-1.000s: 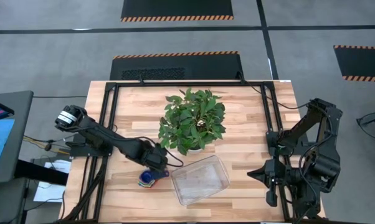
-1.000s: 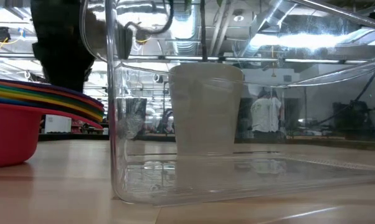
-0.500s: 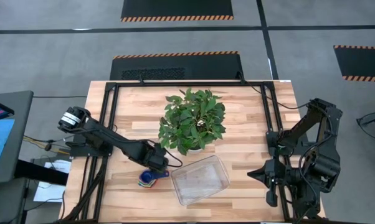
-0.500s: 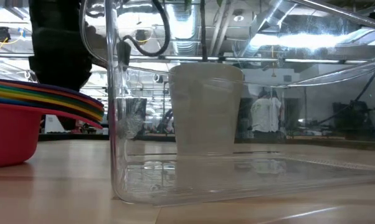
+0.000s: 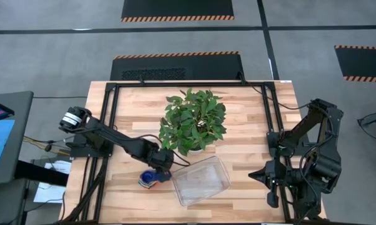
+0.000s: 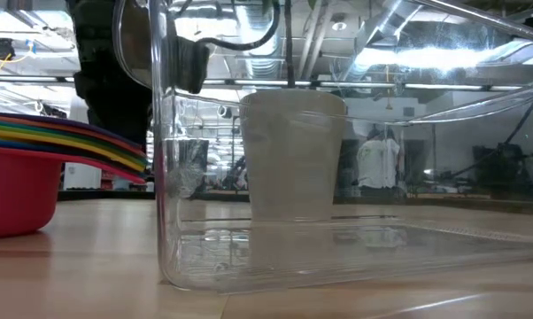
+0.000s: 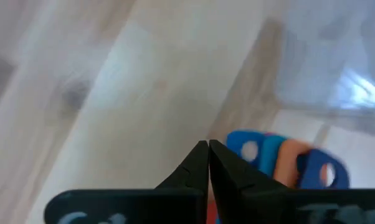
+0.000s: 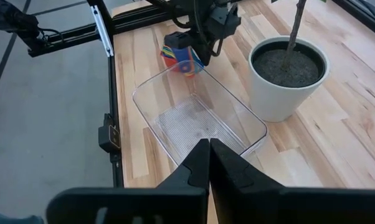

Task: Nest measuring cups in basket
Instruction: Put the stacked measuring cup into the transparent bin

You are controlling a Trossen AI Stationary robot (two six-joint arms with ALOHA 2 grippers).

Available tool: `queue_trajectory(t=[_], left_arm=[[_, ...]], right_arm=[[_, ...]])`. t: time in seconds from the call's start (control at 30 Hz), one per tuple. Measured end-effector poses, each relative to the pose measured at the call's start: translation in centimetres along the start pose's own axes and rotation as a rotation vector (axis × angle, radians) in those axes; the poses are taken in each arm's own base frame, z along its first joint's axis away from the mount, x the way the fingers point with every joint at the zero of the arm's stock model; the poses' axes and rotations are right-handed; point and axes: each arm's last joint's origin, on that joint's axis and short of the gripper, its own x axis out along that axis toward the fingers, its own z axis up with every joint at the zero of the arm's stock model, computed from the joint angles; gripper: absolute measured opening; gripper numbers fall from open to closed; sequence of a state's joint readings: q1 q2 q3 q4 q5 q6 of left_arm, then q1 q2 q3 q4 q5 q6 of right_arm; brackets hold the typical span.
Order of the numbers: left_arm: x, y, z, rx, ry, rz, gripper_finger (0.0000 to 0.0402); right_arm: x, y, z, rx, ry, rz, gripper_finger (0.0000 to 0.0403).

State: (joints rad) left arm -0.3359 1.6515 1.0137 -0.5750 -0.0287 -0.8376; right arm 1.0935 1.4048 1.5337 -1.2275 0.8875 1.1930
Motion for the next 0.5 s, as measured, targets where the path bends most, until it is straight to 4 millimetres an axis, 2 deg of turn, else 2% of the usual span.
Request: queue_trajectory(t=[0.23, 0.5], left_arm=[[-0.2, 1.0, -0.8, -0.044, 0.028, 0.169, 0.0], [0.3, -0.5, -0.3, 0.058, 0.035, -0.035, 0.0]], right_arm=[[0.0, 0.0, 0.0, 0.003, 0.0, 0.001, 0.0027], [0.0, 0.0, 0.0, -0.004, 0.005, -0.003, 0.0027]])
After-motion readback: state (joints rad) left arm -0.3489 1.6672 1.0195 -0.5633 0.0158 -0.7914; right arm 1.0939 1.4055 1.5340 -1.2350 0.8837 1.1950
